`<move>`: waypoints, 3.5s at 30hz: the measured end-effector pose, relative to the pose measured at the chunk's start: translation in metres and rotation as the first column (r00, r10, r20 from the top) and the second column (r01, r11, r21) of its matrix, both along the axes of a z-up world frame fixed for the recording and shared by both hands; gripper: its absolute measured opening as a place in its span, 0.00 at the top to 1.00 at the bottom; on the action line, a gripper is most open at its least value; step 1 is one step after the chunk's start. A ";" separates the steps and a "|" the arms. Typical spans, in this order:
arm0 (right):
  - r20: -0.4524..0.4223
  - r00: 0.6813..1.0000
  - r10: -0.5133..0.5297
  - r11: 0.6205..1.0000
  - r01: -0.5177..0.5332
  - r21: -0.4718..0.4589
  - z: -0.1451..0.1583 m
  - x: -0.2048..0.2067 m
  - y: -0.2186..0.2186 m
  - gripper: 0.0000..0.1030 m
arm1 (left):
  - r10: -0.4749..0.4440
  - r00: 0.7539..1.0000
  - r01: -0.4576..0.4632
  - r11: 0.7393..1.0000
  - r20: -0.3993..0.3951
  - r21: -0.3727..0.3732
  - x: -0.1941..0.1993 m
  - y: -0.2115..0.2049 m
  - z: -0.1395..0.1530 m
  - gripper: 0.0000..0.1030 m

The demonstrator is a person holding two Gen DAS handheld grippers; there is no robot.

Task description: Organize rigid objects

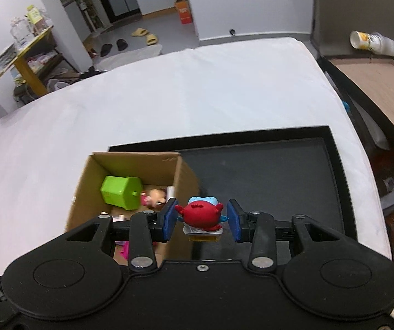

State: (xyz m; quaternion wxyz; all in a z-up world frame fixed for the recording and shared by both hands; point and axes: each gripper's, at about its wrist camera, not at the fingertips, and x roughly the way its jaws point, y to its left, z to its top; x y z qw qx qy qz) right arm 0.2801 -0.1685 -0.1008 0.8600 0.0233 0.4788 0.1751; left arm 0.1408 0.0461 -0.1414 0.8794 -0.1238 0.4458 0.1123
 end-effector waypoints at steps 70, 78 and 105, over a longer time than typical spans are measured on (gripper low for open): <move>0.022 0.997 0.069 0.997 -0.070 0.041 0.006 -0.050 0.020 0.40 | -0.023 1.000 0.024 0.993 0.010 -0.114 -0.005 0.009 0.019 0.90; 0.046 0.999 0.022 0.995 -0.027 0.099 0.014 -0.064 -0.010 0.20 | -0.031 0.999 0.034 0.992 0.024 -0.122 -0.016 0.005 0.043 0.85; 0.144 0.987 -0.066 0.984 0.040 0.174 0.055 -0.128 -0.069 0.00 | -0.109 0.986 0.118 0.991 0.128 -0.065 -0.072 -0.029 0.119 0.05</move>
